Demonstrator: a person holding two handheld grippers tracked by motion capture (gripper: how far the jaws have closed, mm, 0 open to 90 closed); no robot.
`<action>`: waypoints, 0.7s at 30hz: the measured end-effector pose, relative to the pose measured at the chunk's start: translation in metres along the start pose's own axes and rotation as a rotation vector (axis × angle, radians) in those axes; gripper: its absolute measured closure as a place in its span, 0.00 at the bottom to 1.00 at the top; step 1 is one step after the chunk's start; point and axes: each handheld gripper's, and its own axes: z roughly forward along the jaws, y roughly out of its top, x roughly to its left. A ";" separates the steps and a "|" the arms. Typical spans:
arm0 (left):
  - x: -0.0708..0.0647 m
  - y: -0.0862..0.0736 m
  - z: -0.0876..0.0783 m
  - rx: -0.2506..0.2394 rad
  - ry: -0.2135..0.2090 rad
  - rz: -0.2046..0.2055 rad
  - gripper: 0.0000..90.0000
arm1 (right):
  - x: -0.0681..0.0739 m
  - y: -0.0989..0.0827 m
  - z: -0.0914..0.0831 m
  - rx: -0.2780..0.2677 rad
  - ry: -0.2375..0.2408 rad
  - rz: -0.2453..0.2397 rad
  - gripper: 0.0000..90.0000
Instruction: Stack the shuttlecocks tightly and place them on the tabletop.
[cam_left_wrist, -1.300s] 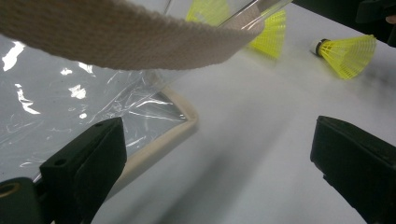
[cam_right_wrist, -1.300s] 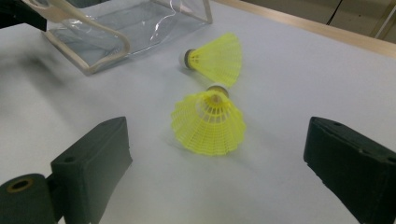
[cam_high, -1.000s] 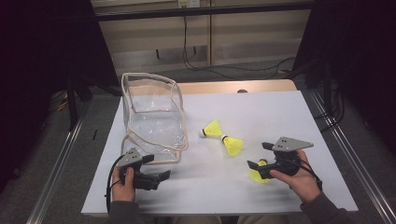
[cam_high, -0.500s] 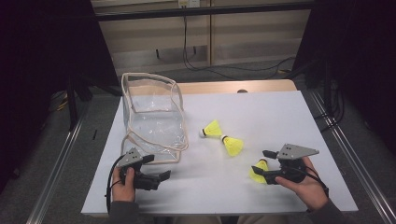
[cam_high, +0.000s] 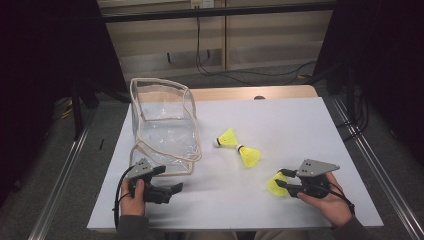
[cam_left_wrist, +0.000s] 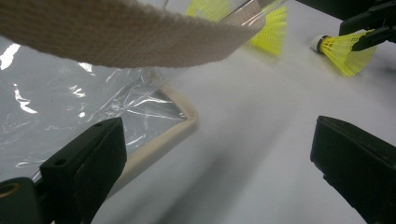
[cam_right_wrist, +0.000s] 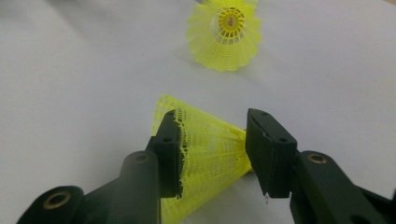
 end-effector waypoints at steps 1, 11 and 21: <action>0.000 0.000 0.000 0.002 0.000 0.001 0.04 | -0.001 0.001 -0.001 -0.002 -0.004 -0.005 0.71; 0.000 0.000 0.000 0.000 0.003 0.000 0.04 | -0.012 0.005 -0.011 -0.036 -0.024 0.057 0.95; 0.000 0.000 0.001 0.003 0.002 0.000 0.04 | -0.011 0.018 -0.001 -0.077 0.069 0.099 0.99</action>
